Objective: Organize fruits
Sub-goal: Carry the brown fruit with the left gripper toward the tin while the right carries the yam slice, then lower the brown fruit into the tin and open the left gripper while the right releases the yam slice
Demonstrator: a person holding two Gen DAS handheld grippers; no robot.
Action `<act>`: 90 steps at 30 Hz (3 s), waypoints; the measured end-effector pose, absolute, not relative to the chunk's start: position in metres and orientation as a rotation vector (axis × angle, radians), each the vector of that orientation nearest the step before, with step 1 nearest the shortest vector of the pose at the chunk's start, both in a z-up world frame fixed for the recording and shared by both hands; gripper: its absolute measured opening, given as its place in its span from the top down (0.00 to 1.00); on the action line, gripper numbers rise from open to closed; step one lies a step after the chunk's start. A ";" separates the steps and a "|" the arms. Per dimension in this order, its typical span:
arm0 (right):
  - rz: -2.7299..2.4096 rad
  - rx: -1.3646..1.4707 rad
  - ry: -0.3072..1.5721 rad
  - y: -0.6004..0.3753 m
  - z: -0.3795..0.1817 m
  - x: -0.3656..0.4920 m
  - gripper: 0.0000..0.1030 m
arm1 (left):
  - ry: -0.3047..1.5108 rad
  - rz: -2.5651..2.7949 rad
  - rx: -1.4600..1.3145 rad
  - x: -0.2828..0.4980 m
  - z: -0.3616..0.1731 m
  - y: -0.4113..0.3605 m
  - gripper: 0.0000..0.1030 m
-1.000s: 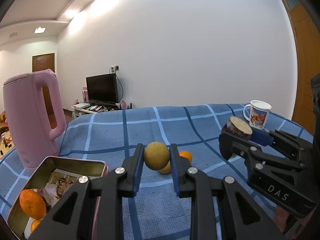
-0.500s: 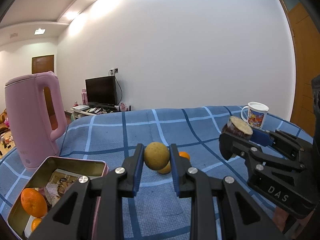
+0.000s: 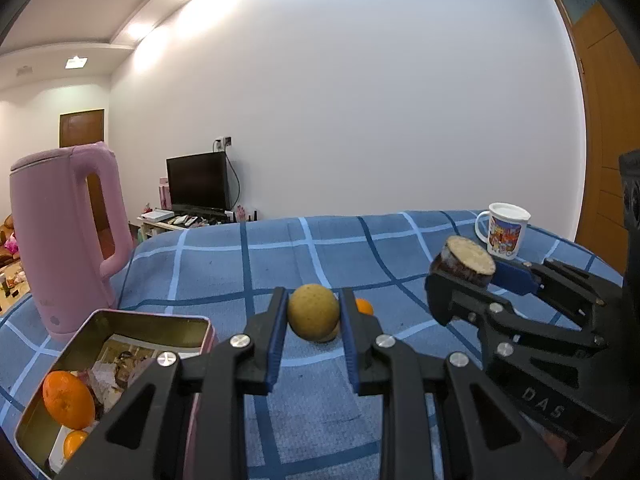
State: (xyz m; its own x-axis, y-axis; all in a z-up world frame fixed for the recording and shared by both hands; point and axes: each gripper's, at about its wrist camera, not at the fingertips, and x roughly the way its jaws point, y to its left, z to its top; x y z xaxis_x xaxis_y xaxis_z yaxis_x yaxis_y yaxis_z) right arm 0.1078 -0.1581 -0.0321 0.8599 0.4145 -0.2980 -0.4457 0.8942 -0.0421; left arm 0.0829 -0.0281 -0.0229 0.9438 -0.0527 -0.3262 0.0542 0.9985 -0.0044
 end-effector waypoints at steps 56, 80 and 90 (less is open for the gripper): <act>0.664 -0.215 0.301 -0.057 -0.026 0.066 0.59 | 0.338 0.080 -0.106 0.028 -0.024 0.070 0.74; 0.748 -0.215 0.321 -0.020 -0.023 0.061 0.59 | 0.371 0.162 -0.106 0.023 -0.026 0.106 0.74; 0.815 -0.250 0.363 0.003 -0.031 0.060 0.59 | 0.412 0.212 -0.151 0.022 -0.032 0.137 0.74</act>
